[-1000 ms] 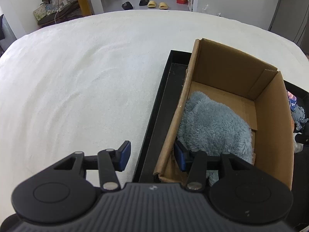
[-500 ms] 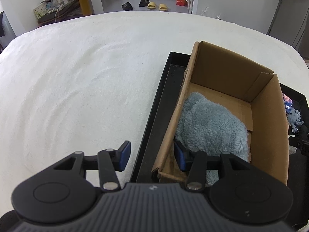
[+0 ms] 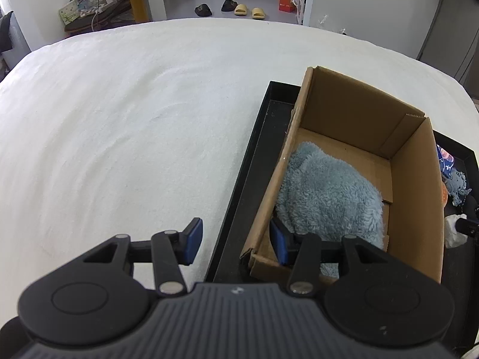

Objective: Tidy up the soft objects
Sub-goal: 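Carry the white tissue wad with the right gripper into the box and release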

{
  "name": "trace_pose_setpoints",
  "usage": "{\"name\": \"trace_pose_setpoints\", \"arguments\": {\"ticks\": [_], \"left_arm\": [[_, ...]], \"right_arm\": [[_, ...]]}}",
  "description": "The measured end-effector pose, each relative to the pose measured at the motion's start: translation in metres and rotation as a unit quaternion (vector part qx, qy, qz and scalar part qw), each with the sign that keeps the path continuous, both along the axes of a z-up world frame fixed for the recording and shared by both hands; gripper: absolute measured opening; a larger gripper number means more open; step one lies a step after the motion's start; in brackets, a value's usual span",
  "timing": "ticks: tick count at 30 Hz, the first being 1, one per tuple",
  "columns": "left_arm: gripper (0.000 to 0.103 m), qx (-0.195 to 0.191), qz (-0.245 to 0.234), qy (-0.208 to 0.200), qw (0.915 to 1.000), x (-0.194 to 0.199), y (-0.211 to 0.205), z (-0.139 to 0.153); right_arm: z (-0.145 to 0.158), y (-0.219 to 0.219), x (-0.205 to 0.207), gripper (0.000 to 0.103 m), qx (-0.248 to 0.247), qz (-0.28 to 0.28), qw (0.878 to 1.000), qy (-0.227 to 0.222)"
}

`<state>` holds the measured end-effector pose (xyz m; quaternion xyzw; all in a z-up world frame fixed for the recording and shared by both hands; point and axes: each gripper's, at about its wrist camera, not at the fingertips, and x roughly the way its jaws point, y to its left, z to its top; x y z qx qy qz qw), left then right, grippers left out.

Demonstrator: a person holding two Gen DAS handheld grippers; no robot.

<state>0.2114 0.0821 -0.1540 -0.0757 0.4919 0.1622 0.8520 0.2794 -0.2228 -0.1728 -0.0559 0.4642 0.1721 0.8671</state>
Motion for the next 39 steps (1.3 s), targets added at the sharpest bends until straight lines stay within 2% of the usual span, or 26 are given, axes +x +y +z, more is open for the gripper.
{"name": "trace_pose_setpoints", "arguments": {"ticks": [11, 20, 27, 30, 32, 34, 37, 39], "left_arm": [[0.047, -0.003, -0.003, -0.018, 0.9998, -0.009, -0.002, 0.01], [0.047, -0.007, -0.017, -0.042, 0.999, -0.014, -0.006, 0.018], [0.046, -0.02, -0.018, -0.05, 0.9984, -0.016, -0.002, 0.018], [0.043, -0.027, -0.016, -0.051, 0.9982, -0.017, 0.0, 0.015], [0.037, -0.033, -0.017, -0.051, 0.998, -0.017, 0.0, 0.013], [0.019, -0.044, -0.019, -0.049, 0.9976, -0.017, -0.001, 0.01], [0.015, -0.033, -0.023, -0.052, 0.9978, -0.019, -0.006, 0.01], [0.014, -0.041, -0.023, -0.053, 0.9975, -0.019, -0.005, 0.009]], "right_arm": [[0.039, 0.004, -0.016, 0.016, 0.019, 0.003, 0.999, -0.036], [0.079, 0.027, -0.022, 0.016, 0.032, 0.032, 0.997, -0.069], [0.093, 0.056, -0.022, 0.016, 0.032, 0.062, 0.995, -0.075], [0.096, 0.068, -0.022, 0.017, 0.027, 0.079, 0.994, -0.074], [0.097, 0.077, -0.023, 0.017, 0.026, 0.091, 0.993, -0.071], [0.098, 0.087, -0.024, 0.017, 0.021, 0.106, 0.992, -0.067], [0.096, 0.099, -0.026, 0.017, 0.014, 0.124, 0.99, -0.06], [0.093, 0.105, -0.026, 0.017, 0.009, 0.132, 0.99, -0.057]]}}
